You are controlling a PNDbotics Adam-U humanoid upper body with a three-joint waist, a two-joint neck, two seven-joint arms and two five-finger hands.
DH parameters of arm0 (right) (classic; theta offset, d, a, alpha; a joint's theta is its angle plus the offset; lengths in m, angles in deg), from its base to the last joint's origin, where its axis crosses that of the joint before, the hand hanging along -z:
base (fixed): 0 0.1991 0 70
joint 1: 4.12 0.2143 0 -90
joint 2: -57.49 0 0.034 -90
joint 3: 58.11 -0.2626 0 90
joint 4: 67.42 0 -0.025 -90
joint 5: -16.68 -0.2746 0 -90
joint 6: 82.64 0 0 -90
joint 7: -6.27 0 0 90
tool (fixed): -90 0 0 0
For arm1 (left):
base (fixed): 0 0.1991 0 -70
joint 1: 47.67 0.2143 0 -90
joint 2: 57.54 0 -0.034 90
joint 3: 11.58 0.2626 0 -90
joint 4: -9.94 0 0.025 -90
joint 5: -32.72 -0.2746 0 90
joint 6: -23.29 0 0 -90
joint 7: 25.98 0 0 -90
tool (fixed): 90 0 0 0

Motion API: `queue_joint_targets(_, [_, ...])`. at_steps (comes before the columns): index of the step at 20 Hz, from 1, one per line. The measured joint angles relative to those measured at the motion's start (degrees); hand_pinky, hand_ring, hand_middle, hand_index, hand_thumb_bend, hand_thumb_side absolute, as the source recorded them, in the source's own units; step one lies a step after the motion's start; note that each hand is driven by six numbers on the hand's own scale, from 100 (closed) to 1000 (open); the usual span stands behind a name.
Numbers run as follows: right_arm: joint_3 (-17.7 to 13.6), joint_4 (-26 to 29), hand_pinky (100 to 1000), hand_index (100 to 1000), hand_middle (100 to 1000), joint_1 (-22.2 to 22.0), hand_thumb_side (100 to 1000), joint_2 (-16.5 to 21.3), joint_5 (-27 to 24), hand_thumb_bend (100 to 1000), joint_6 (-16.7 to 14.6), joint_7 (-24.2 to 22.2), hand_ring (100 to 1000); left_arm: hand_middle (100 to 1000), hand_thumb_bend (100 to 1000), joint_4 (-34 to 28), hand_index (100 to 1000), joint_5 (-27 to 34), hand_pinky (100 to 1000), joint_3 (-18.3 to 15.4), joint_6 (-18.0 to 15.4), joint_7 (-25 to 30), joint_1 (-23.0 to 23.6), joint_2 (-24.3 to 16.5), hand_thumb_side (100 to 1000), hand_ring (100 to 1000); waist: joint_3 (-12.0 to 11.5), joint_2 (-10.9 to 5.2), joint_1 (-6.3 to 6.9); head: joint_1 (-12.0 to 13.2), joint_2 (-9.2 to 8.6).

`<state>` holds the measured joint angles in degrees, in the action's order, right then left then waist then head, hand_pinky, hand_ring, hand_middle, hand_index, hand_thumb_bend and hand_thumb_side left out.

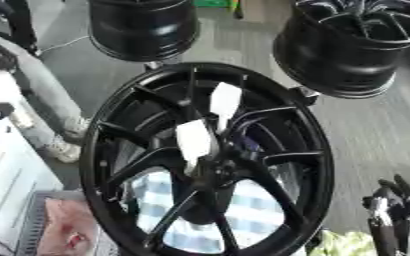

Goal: Pull the pin out of the wheel hub.

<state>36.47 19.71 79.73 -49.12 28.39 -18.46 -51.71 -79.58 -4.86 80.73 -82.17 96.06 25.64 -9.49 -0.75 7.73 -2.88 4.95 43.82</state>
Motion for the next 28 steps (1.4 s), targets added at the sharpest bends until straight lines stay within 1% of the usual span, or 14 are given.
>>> queue_joint_targets(1, [0.0, 0.0, 515, 882, 712, 0.0, 565, 0.0, 0.0, 100, 0.0, 0.0, 525, 768, 263, 1.5, 860, -0.5, 789, -0.5, 0.5, -0.8, 0.6, 0.4, 288, 770, 0.0, -0.02, 0.03, -0.1, 0.0])
queue_joint_targets(4, [-0.1, 0.0, 516, 882, 712, 0.0, 565, 0.0, 0.2, 100, 0.1, 0.2, 525, 859, 420, 4.9, 925, -1.4, 853, -2.1, 1.5, -3.4, 2.2, 1.5, 504, 861, -0.1, -0.17, 0.16, -0.3, 0.0])
queue_joint_targets(5, [-0.2, 0.0, 516, 882, 712, 0.0, 569, 0.0, 0.2, 100, 0.1, 0.2, 525, 884, 495, 5.7, 939, -1.8, 871, -2.5, 1.8, -4.3, 2.7, 1.7, 523, 889, -0.1, -0.19, 0.18, -0.4, 0.0])
queue_joint_targets(7, [-0.4, 0.0, 516, 882, 712, 0.0, 566, 0.0, 0.2, 100, 0.1, 0.3, 525, 905, 549, 6.6, 952, -3.1, 884, -3.3, 2.3, -5.8, 3.9, 2.1, 622, 909, -0.1, -0.2, 0.2, -0.5, 0.0])
queue_joint_targets(10, [-0.4, 0.0, 516, 882, 712, 0.0, 567, 0.0, 0.3, 100, 0.2, 0.4, 525, 907, 575, 7.0, 958, -5.3, 879, -4.5, 3.2, -7.4, 5.4, 2.1, 681, 904, -0.2, -0.19, 0.29, -0.6, 0.0])
queue_joint_targets(12, [-0.4, 0.0, 516, 882, 712, 0.0, 567, 0.0, 0.3, 100, 0.2, 0.4, 525, 878, 493, 7.0, 952, -5.8, 862, -5.5, 3.7, -8.6, 6.2, 2.3, 675, 870, -0.3, -0.17, 0.29, -0.7, 0.0])
queue_joint_targets(14, [-0.5, 0.0, 516, 882, 712, 0.0, 567, 0.0, 0.3, 100, 0.2, 0.5, 525, 847, 370, 6.5, 938, -5.3, 838, -6.8, 4.2, -10.2, 7.2, 3.0, 613, 828, -0.4, -0.12, 0.29, -0.7, 0.0])
queue_joint_targets(15, [-0.6, 0.0, 516, 882, 712, 0.0, 567, 0.0, 0.3, 100, 0.1, 0.5, 525, 837, 302, 6.0, 932, -4.7, 827, -7.5, 4.4, -11.1, 7.7, 3.4, 612, 812, -0.4, -0.11, 0.29, -0.8, 0.0])
queue_joint_targets(17, [-0.7, 0.0, 516, 882, 712, 0.1, 567, 0.0, 0.3, 100, 0.1, 0.6, 525, 819, 227, 4.4, 921, -3.2, 810, -9.0, 4.5, -13.0, 8.9, 4.6, 611, 785, -0.5, -0.1, 0.29, -1.0, 0.0])
queue_joint_targets(18, [-0.7, 0.0, 516, 883, 712, 0.1, 566, 0.0, 0.3, 100, 0.0, 0.6, 525, 797, 111, 3.3, 910, -2.3, 790, -9.8, 4.4, -14.0, 9.6, 5.6, 622, 753, -0.7, -0.1, 0.27, -1.0, 0.0])
queue_joint_targets(20, [-0.7, 0.0, 516, 883, 713, 0.1, 567, 0.0, 0.3, 100, 0.0, 0.7, 525, 777, 100, 0.8, 897, -0.4, 768, -11.7, 3.9, -15.9, 10.4, 7.9, 642, 723, -1.0, -0.1, 0.11, -1.2, 0.0])
queue_joint_targets(23, [-0.7, 0.0, 516, 884, 713, 0.1, 565, -0.1, 0.3, 100, 0.0, 0.7, 525, 758, 100, -3.4, 886, 2.3, 740, -14.2, 3.6, -18.7, 11.7, 12.0, 717, 695, -1.3, -0.02, -0.51, -1.2, 0.0])
queue_joint_targets(26, [-0.8, 0.0, 516, 885, 713, 0.1, 563, -0.1, 0.3, 100, -0.1, 0.7, 525, 747, 100, -7.7, 877, 5.1, 723, -14.9, 5.2, -21.4, 13.3, 16.3, 775, 683, -1.7, 0.03, -0.98, -1.2, 0.0])
queue_joint_targets(28, [-0.9, 0.2, 517, 885, 713, 0.1, 563, -0.2, 0.3, 100, -0.1, 0.8, 525, 746, 100, -10.5, 876, 7.1, 721, -14.8, 6.8, -23.4, 14.2, 19.4, 783, 682, -1.8, 0.05, -1.26, -1.4, 0.0])
